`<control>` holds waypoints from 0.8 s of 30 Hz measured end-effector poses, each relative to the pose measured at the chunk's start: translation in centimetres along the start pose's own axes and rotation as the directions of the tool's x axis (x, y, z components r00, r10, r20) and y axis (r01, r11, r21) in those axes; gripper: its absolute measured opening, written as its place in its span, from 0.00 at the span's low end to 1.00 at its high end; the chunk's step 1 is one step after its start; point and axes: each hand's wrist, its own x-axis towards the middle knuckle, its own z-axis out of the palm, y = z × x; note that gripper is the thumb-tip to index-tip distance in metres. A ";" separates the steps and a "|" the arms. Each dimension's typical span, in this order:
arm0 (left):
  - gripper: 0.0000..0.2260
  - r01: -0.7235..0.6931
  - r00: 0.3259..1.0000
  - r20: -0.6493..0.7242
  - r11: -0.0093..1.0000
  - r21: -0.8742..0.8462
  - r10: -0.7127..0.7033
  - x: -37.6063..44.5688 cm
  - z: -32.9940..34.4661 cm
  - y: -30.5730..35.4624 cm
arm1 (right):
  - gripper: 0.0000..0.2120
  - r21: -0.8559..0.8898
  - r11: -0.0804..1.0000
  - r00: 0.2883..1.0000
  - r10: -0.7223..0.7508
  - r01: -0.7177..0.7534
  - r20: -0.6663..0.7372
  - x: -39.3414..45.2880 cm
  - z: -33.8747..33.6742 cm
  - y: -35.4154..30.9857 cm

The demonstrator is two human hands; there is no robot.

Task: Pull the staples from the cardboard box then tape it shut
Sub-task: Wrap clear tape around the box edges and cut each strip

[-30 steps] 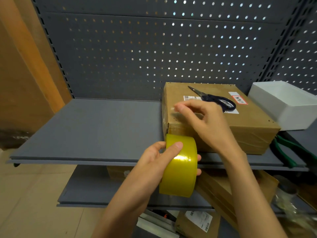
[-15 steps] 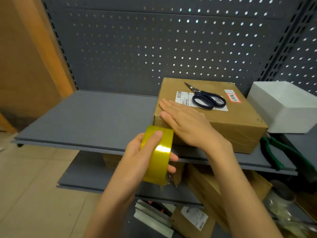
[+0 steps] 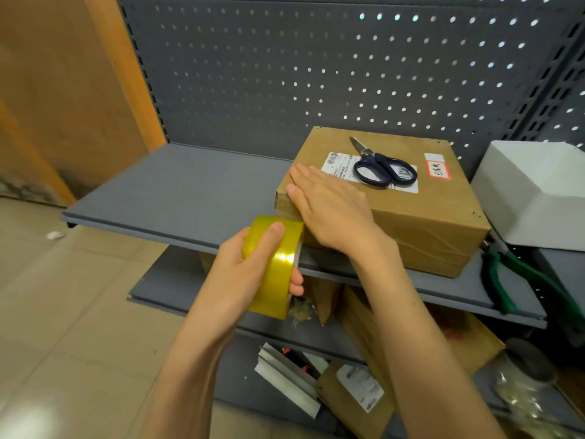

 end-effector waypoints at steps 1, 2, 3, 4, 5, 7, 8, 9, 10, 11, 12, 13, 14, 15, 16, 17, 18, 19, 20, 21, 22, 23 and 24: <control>0.16 0.011 1.000 0.002 1.000 0.001 -0.011 -0.1 0.0 -0.1 | 0.23 0.002 1.000 1.000 0.007 -0.007 0.008 0.0 0.0 0.0; 0.16 0.018 1.000 0.004 1.000 0.003 -0.018 -0.2 -0.1 -0.2 | 0.23 0.002 1.000 1.000 0.013 -0.013 0.014 0.0 0.0 -0.1; 0.17 0.019 1.000 0.005 1.000 0.011 -0.019 -0.3 -0.1 -0.2 | 0.23 0.002 1.000 1.000 0.017 -0.017 0.015 0.1 0.0 -0.1; 0.17 0.018 1.000 0.008 1.000 0.023 -0.019 -0.3 -0.1 -0.3 | 0.23 0.005 1.000 1.000 0.022 -0.022 0.016 0.1 0.0 -0.2; 0.17 0.020 1.000 0.010 0.999 0.035 -0.020 -0.3 -0.2 -0.4 | 0.24 0.007 1.000 0.999 0.030 -0.030 0.018 0.1 0.1 -0.2; 0.15 0.037 0.999 0.013 0.999 0.040 -0.037 -0.3 -0.3 -0.2 | 0.25 -0.008 0.999 0.998 0.050 -0.049 0.024 0.2 0.2 -0.3; 0.15 0.046 0.999 0.019 0.998 0.041 -0.047 -0.2 -0.4 0.0 | 0.26 -0.019 0.998 0.998 0.056 -0.056 0.022 0.2 0.3 -0.4; 0.14 0.055 0.998 0.027 0.997 0.047 -0.056 -0.2 -0.5 0.1 | 0.26 -0.025 0.998 0.998 0.059 -0.059 0.018 0.2 0.3 -0.4; 0.14 0.068 0.997 0.037 0.996 0.055 -0.070 -0.2 -0.6 0.0 | 0.27 -0.022 0.998 0.998 0.064 -0.064 0.016 0.3 0.4 -0.4; 0.13 0.087 0.995 0.047 0.994 0.064 -0.090 -0.2 -0.8 0.0 | 0.27 -0.013 0.997 0.997 0.074 -0.074 0.017 0.4 0.4 -0.4; 0.13 0.108 0.992 0.053 0.992 0.068 -0.111 -0.3 -0.9 -0.1 | 0.28 -0.005 0.996 0.996 0.084 -0.084 0.018 0.4 0.4 -0.4; 0.13 0.124 0.990 0.057 0.990 0.064 -0.127 -0.5 -0.9 -0.3 | 0.28 -0.003 0.996 0.996 0.088 -0.088 0.013 0.5 0.4 -0.4; 0.13 0.131 0.989 0.060 0.990 0.055 -0.134 -0.6 -1.0 -0.5 | 0.29 -0.007 0.996 0.996 0.088 -0.088 0.001 0.6 0.4 -0.3; 0.14 0.133 0.989 0.062 0.990 0.045 -0.136 -0.7 -1.0 -0.7 | 0.29 -0.014 0.996 0.996 0.086 -0.086 -0.014 0.7 0.5 -0.3; 0.14 0.133 0.989 0.062 0.990 0.037 -0.135 -0.8 -1.0 -0.8 | 0.28 -0.020 0.996 0.996 0.086 -0.086 -0.028 0.6 0.6 -0.3; 0.14 0.133 0.989 0.063 0.991 0.031 -0.135 -0.8 -1.0 -0.8 | 0.28 -0.027 0.996 0.995 0.088 -0.089 -0.038 0.5 0.6 -0.4; 0.14 0.134 0.988 0.069 0.991 0.025 -0.135 -0.7 -1.0 -0.8 | 0.28 -0.035 0.995 0.995 0.091 -0.092 -0.047 0.5 0.7 -0.4; 0.14 0.141 0.987 0.073 0.990 0.017 -0.142 -0.7 -1.0 -0.7 | 0.28 -0.046 0.995 0.994 0.090 -0.093 -0.056 0.4 0.7 -0.5; 0.14 0.149 0.986 0.075 0.989 0.011 -0.150 -0.6 -0.9 -0.6 | 0.28 -0.060 0.994 0.994 0.087 -0.091 -0.069 0.4 0.8 -0.5; 0.13 0.152 0.986 0.068 0.988 0.012 -0.152 -0.6 -0.9 -0.5 | 0.28 -0.071 0.993 0.993 0.084 -0.090 -0.083 0.4 0.9 -0.5; 0.12 0.143 0.988 0.048 0.990 0.019 -0.144 -0.6 -0.9 -0.5 | 0.28 -0.077 0.993 0.992 0.082 -0.090 -0.094 0.4 1.0 -0.5; 0.10 0.120 0.993 0.017 0.992 0.035 -0.120 -0.6 -0.8 -0.6 | 0.27 -0.079 0.993 0.992 0.081 -0.089 -0.102 0.4 1.1 -0.4; 0.08 0.088 0.996 -0.012 0.994 0.058 -0.087 -0.7 -0.7 -0.8 | 0.27 -0.084 0.993 0.991 0.079 -0.089 -0.107 0.4 1.1 -0.4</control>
